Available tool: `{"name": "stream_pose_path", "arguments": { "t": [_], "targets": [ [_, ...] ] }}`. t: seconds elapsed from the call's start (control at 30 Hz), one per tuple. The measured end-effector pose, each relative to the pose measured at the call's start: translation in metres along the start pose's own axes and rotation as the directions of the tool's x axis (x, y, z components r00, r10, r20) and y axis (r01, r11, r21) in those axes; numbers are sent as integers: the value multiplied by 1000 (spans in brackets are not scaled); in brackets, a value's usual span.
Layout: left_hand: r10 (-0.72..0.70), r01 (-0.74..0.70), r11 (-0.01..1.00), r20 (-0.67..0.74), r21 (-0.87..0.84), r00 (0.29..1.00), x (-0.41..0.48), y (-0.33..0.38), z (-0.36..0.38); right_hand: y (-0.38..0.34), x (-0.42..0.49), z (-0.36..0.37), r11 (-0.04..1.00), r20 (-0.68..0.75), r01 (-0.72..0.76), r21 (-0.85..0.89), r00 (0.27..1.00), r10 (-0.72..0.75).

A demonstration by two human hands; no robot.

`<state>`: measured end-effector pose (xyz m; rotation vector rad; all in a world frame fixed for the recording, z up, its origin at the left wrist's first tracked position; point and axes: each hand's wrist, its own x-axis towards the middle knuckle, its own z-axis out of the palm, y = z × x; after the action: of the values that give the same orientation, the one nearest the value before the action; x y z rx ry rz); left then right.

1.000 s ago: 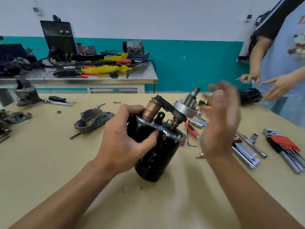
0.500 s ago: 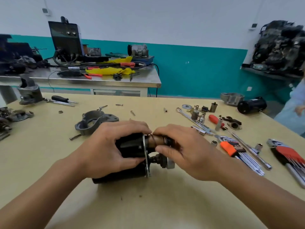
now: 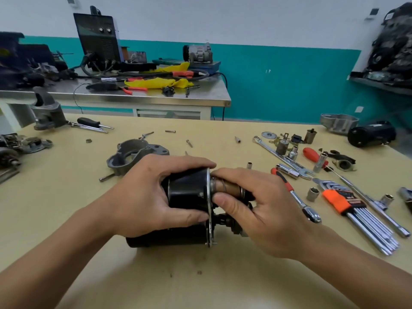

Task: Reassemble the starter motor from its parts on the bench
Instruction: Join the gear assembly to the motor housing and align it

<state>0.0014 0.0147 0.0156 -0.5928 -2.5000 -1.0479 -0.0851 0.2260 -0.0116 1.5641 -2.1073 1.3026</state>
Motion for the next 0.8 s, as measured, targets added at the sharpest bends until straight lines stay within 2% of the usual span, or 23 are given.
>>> {"name": "stream_pose_path", "arguments": {
  "t": [0.27, 0.43, 0.67, 0.8],
  "targets": [
    [-13, 13, 1000, 7, -24, 1000, 1, -2, -4, 6, 12, -12, 996, 110, 72, -52, 992, -66],
    [-18, 18, 999, 5, -40, 1000, 1, -2, -4, 3, 16, -16, 997, 148, 56, -45, 988, -49],
    [-41, 41, 998, 7, -57, 999, 0, -1, -4, -4, 24, -28, 998, 339, -3, -65, 940, 25],
    [-37, 38, 998, 5, -43, 999, 2, 1, -2, -7, 25, -33, 986, 380, 8, -167, 923, 57]
  ]
}}
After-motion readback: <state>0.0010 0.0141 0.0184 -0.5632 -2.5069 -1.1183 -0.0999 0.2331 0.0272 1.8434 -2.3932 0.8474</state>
